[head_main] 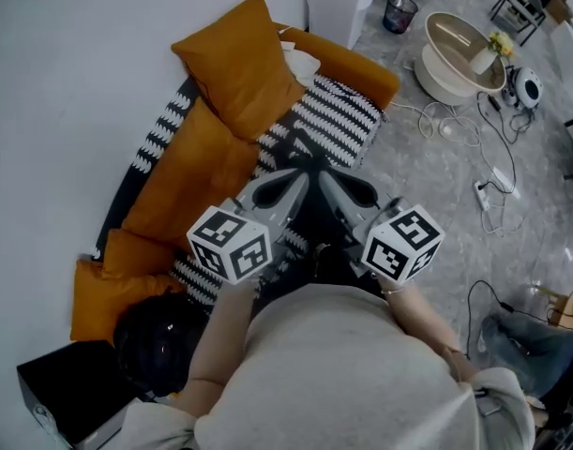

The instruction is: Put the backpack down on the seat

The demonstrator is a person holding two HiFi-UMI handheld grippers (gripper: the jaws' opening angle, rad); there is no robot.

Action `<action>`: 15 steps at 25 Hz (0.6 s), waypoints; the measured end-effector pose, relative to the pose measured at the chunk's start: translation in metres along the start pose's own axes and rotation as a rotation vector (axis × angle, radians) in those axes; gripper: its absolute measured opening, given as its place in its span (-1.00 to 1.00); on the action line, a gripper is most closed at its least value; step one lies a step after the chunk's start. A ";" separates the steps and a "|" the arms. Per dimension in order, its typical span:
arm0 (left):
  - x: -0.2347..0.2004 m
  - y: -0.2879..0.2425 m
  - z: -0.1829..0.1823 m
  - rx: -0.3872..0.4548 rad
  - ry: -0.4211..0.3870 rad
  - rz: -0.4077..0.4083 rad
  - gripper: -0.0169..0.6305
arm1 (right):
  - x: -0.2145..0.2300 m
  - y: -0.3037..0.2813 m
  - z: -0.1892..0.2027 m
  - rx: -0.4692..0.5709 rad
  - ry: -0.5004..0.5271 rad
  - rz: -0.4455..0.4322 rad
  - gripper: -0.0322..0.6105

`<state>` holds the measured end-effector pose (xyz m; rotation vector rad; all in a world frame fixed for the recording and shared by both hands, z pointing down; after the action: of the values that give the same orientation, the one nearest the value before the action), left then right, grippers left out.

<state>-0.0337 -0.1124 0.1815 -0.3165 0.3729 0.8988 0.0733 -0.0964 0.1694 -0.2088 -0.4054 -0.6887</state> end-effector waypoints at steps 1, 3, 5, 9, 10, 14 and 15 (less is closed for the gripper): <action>-0.001 0.002 0.001 -0.012 -0.002 -0.003 -0.93 | -0.002 -0.001 0.001 -0.006 0.004 0.005 -0.89; -0.002 0.007 0.002 -0.029 -0.009 -0.008 -0.93 | -0.008 -0.003 0.005 -0.012 0.006 -0.007 -0.89; -0.001 0.012 0.003 -0.038 -0.021 -0.007 -0.93 | -0.014 -0.005 0.007 -0.021 0.011 -0.022 -0.89; 0.000 0.020 0.010 -0.050 -0.031 -0.013 -0.93 | -0.025 -0.009 0.013 -0.053 0.035 -0.038 -0.89; 0.000 0.022 0.011 -0.048 -0.026 -0.014 -0.93 | -0.027 -0.009 0.013 -0.056 0.038 -0.042 -0.89; 0.002 0.027 0.013 -0.034 -0.017 -0.011 -0.93 | -0.036 -0.009 0.013 -0.050 0.051 -0.058 -0.89; 0.001 0.029 0.014 -0.035 -0.019 -0.012 -0.93 | -0.038 -0.010 0.013 -0.041 0.053 -0.063 -0.89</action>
<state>-0.0539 -0.0894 0.1902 -0.3416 0.3378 0.8970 0.0369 -0.0782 0.1654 -0.2167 -0.3487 -0.7636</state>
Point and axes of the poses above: the fingertips, and each gripper's own axes: y backward along the fingers, x to its right, z out of its underside, the point moved 5 cm from there along y, backward along the fingers, and after that the axes turned 6 degrees about x, right-handed, at the moved point
